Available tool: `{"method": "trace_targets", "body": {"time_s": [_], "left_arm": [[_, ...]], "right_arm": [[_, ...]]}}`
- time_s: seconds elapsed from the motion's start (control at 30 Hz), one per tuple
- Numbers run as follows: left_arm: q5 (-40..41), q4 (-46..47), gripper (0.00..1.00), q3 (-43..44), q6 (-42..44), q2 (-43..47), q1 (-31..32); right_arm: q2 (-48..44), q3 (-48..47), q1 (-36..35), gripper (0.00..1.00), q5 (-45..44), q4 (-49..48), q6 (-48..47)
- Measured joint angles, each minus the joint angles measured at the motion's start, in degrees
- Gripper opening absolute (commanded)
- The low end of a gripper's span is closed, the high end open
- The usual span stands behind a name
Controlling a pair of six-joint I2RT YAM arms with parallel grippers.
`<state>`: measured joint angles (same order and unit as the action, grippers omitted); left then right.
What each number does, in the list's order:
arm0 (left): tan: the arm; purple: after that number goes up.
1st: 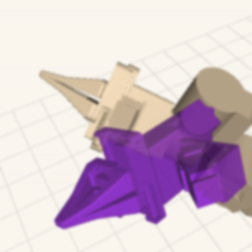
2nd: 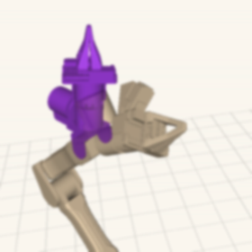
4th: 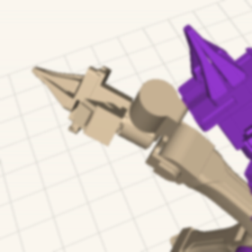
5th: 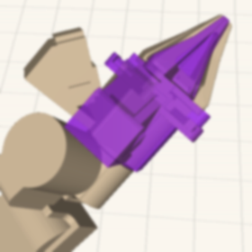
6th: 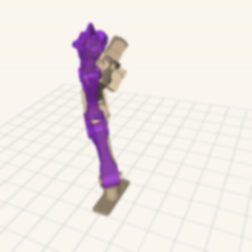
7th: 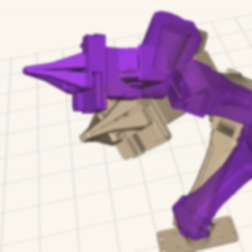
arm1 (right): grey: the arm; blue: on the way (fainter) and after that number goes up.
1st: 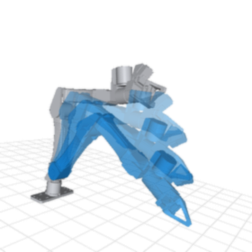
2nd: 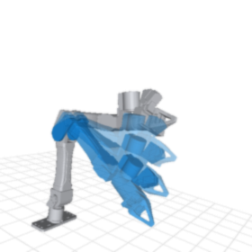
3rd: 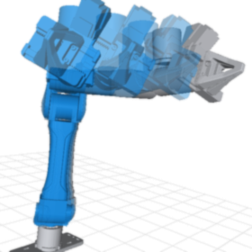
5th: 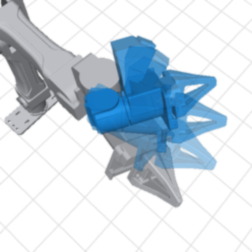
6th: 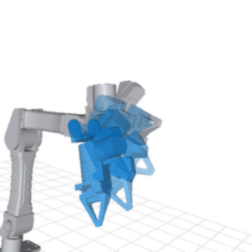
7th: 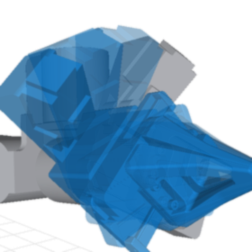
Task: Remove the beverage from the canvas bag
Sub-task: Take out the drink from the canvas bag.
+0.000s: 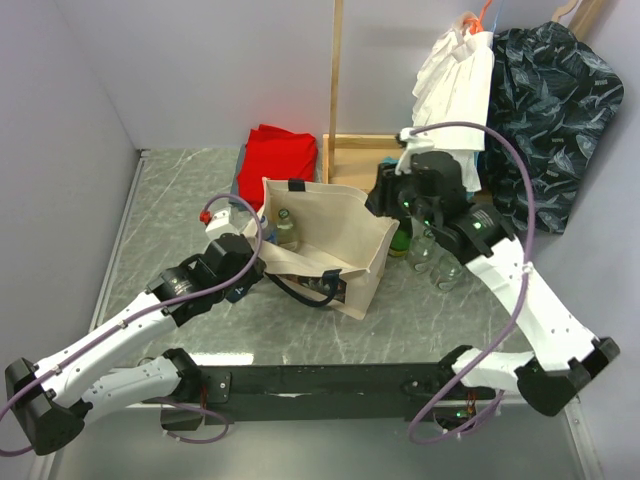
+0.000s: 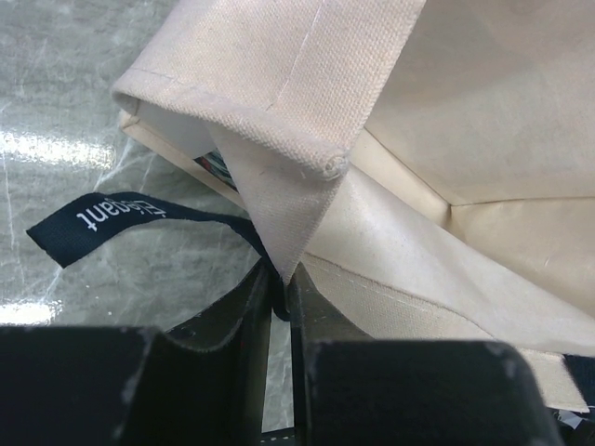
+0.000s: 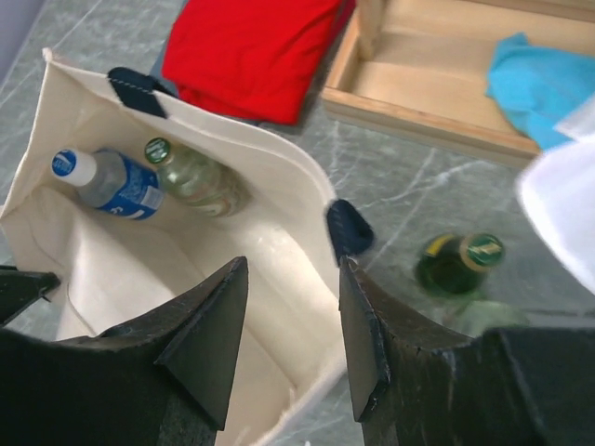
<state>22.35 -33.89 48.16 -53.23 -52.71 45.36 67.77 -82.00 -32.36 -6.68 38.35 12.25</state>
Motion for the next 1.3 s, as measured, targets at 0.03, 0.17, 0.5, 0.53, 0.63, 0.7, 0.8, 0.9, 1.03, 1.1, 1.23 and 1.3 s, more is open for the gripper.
{"method": "trace_targets", "body": {"time_s": [0.03,0.17,0.5,0.53,0.63,0.7,0.8,0.9,1.03,1.1,1.23,1.3], "left_arm": [[0.02,-0.2,0.15,0.07,0.0,0.02,0.0],[0.11,-1.16,0.15,0.39,-0.04,0.09,0.0],[0.31,-3.96,0.15,1.2,-0.44,1.81,0.0],[0.39,-4.31,0.15,1.4,-0.5,2.03,0.0],[0.52,-5.11,0.15,1.6,-0.79,2.93,0.0],[0.55,-5.68,0.15,1.6,-1.09,3.43,0.0],[0.61,-6.62,0.15,1.6,-1.57,4.04,0.0],[0.61,-7.28,0.16,1.57,-2.03,4.81,0.0],[0.68,-7.58,0.16,1.55,-2.43,5.51,0.0],[0.7,-7.56,0.16,1.49,-2.6,5.55,0.0],[0.83,-7.5,0.16,1.33,-2.99,5.51,0.0],[0.87,-7.43,0.16,1.33,-3.04,5.46,0.0]], "right_arm": [[1.14,-0.59,-0.92,0.51,-0.13,-0.24,-0.04],[4.98,-1.25,-3.34,0.51,-0.31,-1.57,-0.17],[14.49,-4.04,-7.58,0.49,0.26,-3.48,-1.36],[15.52,-4.2,-7.96,0.49,0.46,-3.63,-1.46],[18.78,-5.16,-8.9,0.47,0.85,-4.11,-1.75],[21.16,-6.25,-9.49,0.47,1.29,-4.61,-2.12],[23.98,-7.23,-10.27,0.47,1.86,-5.07,-2.82],[26.23,-8.04,-10.95,0.46,2.45,-5.46,-3.19],[29.79,-10.49,-11.85,0.45,3.21,-5.75,-3.67],[31.19,-11.89,-12.33,0.45,3.32,-5.77,-4.02],[33.88,-15.39,-13.31,0.45,3.67,-5.73,-4.55],[35.08,-16.87,-13.7,0.45,3.96,-5.75,-4.72]]}}
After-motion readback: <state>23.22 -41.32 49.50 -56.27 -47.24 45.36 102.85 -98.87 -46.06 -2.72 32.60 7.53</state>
